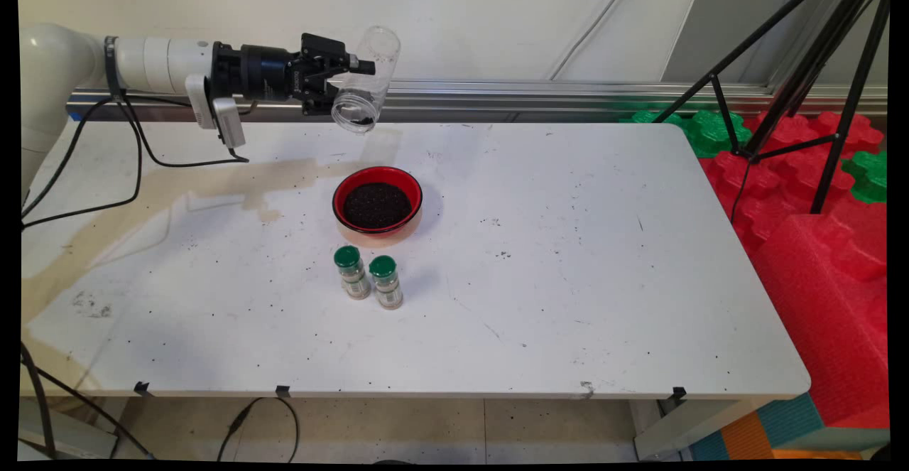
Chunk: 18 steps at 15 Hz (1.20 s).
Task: Pour the black seasoning powder in the red bowl
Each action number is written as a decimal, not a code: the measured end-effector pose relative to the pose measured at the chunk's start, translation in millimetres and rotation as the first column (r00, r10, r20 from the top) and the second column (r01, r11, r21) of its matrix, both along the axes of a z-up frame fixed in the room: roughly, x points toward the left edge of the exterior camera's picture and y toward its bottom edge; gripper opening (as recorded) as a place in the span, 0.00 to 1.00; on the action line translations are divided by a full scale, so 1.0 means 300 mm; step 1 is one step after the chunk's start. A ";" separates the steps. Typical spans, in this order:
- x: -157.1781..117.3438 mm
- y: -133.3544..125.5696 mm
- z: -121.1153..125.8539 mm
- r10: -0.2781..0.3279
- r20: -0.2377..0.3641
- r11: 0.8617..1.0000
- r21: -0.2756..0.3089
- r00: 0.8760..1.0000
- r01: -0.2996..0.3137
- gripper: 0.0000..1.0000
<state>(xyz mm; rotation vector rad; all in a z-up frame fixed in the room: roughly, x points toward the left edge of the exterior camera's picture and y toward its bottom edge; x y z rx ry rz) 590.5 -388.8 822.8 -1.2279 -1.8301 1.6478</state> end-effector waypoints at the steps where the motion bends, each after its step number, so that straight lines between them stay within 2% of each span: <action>1: 0.001 -0.001 0.002 0.008 -0.019 1.000 0.029 1.000 -0.008 0.00; 5: 0.004 -0.002 0.012 0.042 -0.081 0.991 0.127 0.996 -0.032 0.00; 10: 0.007 0.000 0.027 0.092 -0.158 0.966 0.255 0.983 -0.050 0.00; 14: 0.013 -0.001 0.046 0.161 -0.240 0.915 0.400 0.957 -0.054 0.00; 17: 0.018 -0.001 0.057 0.197 -0.279 0.884 0.466 0.940 -0.047 0.00; 18: 0.020 -0.002 0.062 0.212 -0.295 0.869 0.494 0.932 -0.042 0.00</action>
